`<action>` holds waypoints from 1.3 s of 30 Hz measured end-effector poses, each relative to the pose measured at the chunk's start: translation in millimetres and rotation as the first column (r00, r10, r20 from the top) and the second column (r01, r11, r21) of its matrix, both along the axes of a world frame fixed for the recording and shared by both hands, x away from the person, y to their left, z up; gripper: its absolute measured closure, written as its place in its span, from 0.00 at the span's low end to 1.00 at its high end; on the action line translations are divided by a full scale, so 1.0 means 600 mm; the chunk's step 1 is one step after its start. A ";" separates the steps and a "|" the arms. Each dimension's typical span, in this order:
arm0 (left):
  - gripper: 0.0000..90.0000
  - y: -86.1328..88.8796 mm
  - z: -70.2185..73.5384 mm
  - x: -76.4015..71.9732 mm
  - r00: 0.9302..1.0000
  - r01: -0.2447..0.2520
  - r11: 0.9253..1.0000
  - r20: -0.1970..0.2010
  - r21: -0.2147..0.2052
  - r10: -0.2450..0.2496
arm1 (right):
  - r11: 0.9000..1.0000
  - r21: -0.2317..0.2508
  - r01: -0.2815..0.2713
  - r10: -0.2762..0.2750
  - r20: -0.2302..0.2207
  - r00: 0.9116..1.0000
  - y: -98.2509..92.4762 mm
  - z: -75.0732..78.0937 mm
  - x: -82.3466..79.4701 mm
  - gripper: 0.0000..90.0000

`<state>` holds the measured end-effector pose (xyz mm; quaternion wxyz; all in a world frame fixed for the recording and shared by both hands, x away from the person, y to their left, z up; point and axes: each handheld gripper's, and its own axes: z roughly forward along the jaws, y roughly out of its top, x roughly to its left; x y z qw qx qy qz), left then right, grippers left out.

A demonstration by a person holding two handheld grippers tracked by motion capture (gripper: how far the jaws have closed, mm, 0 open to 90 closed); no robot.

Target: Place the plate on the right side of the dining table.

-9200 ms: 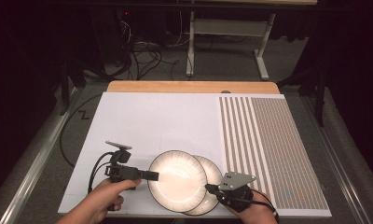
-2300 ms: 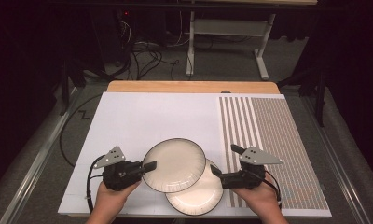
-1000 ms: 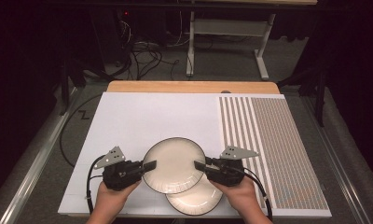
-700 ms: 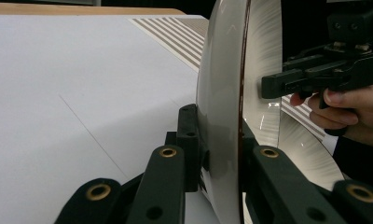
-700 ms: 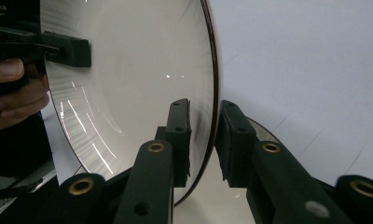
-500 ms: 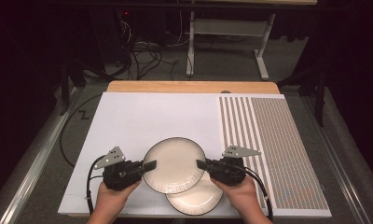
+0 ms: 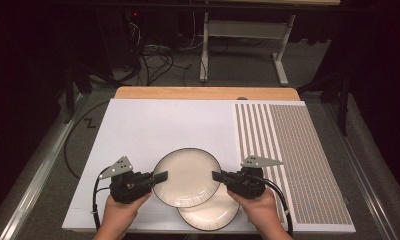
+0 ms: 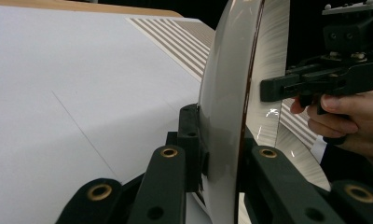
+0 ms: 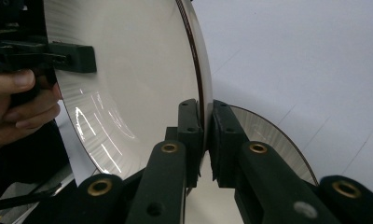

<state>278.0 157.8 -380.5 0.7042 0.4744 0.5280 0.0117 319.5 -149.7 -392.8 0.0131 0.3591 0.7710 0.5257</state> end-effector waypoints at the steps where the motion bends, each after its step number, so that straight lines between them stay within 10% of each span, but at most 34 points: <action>1: 0.90 -0.001 0.002 0.000 1.000 -0.001 1.000 0.000 -0.003 0.001 | 1.000 0.002 0.001 -0.001 0.002 1.000 -0.001 0.002 0.000 0.96; 39: 0.90 -0.109 0.033 0.079 0.992 0.050 0.998 -0.117 -0.037 -0.054 | 0.991 0.020 0.132 -0.132 0.010 0.991 -0.106 0.031 0.018 0.96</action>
